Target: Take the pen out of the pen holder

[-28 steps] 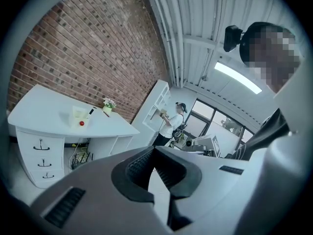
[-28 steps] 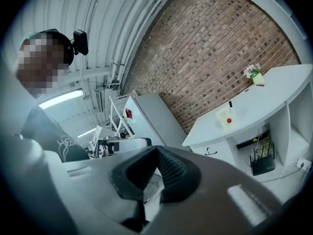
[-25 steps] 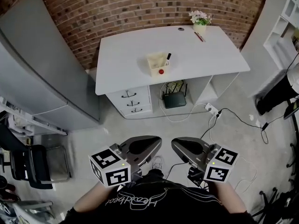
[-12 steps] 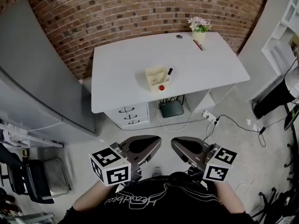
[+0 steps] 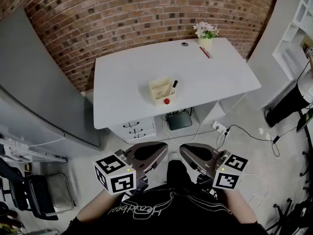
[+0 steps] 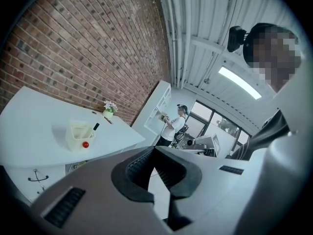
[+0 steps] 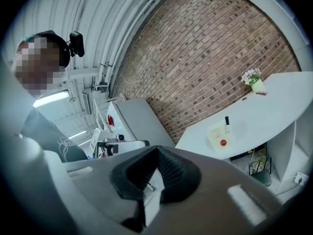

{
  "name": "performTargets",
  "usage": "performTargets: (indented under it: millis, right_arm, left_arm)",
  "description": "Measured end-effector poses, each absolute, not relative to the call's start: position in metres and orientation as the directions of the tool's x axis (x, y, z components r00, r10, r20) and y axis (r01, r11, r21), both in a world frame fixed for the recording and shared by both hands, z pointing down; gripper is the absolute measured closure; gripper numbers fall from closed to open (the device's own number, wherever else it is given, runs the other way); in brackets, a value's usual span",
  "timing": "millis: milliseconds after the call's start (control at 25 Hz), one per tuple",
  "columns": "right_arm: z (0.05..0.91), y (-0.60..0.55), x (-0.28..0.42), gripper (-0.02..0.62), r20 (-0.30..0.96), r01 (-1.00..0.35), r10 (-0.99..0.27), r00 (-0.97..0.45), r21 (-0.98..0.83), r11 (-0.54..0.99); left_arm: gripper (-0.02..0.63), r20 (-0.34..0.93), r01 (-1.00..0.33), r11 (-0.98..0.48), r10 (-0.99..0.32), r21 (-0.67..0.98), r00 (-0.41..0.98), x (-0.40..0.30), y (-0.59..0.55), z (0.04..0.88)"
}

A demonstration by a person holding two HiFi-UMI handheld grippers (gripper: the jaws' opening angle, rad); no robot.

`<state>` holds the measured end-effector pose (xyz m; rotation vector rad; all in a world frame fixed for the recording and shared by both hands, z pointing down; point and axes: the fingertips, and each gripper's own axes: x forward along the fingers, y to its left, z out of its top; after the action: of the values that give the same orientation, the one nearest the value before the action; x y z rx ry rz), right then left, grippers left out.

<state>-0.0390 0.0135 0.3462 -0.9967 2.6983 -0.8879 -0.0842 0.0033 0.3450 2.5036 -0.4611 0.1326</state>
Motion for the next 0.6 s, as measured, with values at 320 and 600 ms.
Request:
performTargets:
  millis: [320,600]
  right_arm:
    - [0.342,-0.029,-0.015,0.592,0.057,-0.534,-0.618,-0.784,-0.569,0.625]
    - [0.349,-0.08,0.013,0.592,0.069,-0.518,-0.601,-0.796,-0.591,0.619]
  left_arm:
    - [0.604,0.214,-0.383,-0.774,-0.318,0.504,0.924,-0.063,-0.041,0.34]
    - [0.604,0.226,-0.396,-0.758,-0.325,0.518,0.918,-0.032,-0.091,0.349]
